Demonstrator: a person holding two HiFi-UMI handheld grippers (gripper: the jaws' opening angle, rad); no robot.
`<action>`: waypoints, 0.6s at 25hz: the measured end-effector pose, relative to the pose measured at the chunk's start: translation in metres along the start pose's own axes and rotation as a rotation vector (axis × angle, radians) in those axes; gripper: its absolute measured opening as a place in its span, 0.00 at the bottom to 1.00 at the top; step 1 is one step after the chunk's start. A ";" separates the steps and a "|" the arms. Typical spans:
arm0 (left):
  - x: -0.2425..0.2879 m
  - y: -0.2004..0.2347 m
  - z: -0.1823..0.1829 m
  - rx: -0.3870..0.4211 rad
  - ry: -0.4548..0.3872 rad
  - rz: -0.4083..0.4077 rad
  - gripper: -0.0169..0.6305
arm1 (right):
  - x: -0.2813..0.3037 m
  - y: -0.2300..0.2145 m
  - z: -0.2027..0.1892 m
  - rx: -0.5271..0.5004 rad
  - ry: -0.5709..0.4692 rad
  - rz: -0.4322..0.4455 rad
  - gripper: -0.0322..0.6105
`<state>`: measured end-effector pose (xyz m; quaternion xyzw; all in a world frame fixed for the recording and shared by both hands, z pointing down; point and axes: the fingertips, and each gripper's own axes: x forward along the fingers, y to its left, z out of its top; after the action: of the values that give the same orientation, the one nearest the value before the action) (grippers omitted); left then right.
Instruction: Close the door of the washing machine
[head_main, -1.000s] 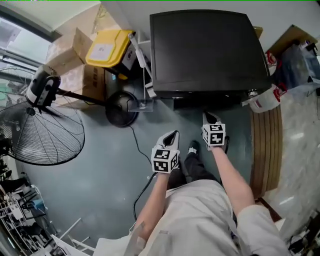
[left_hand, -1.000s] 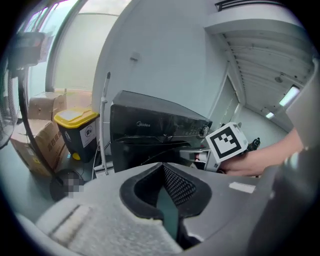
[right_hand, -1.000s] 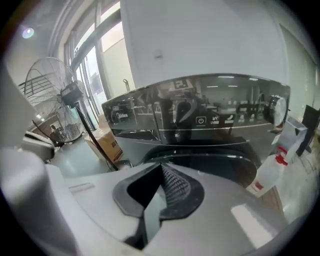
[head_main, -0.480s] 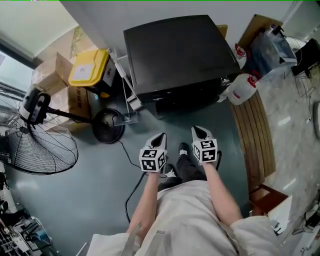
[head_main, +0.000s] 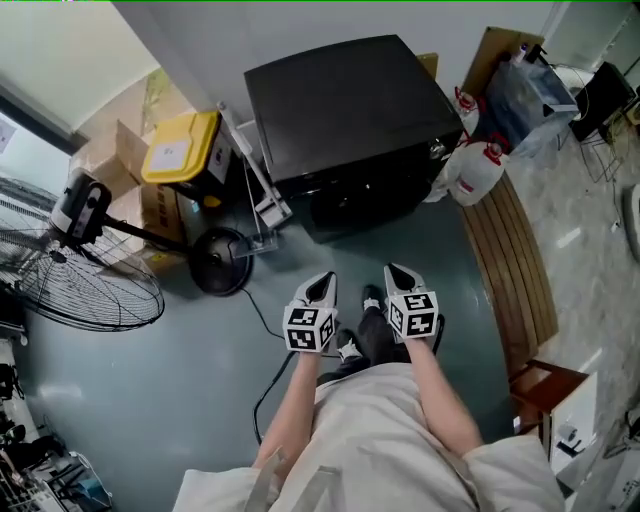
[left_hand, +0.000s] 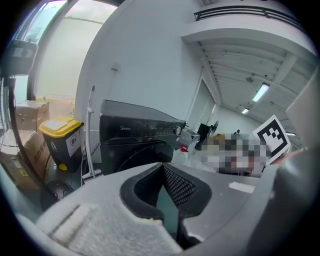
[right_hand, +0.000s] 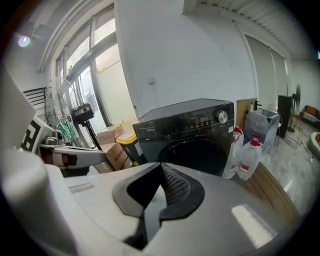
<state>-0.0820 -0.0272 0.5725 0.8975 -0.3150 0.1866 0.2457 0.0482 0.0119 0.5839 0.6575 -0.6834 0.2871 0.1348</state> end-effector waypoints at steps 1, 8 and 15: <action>-0.004 -0.002 -0.003 0.002 0.004 -0.005 0.03 | -0.007 0.004 -0.002 -0.001 -0.007 0.002 0.05; -0.027 -0.005 -0.008 0.027 0.022 -0.038 0.03 | -0.038 0.021 -0.016 -0.001 -0.038 -0.001 0.05; -0.035 -0.010 -0.006 0.052 0.024 -0.052 0.03 | -0.042 0.016 -0.003 0.002 -0.065 -0.060 0.05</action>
<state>-0.1021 -0.0007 0.5577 0.9092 -0.2837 0.1989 0.2310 0.0359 0.0482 0.5595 0.6869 -0.6671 0.2622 0.1203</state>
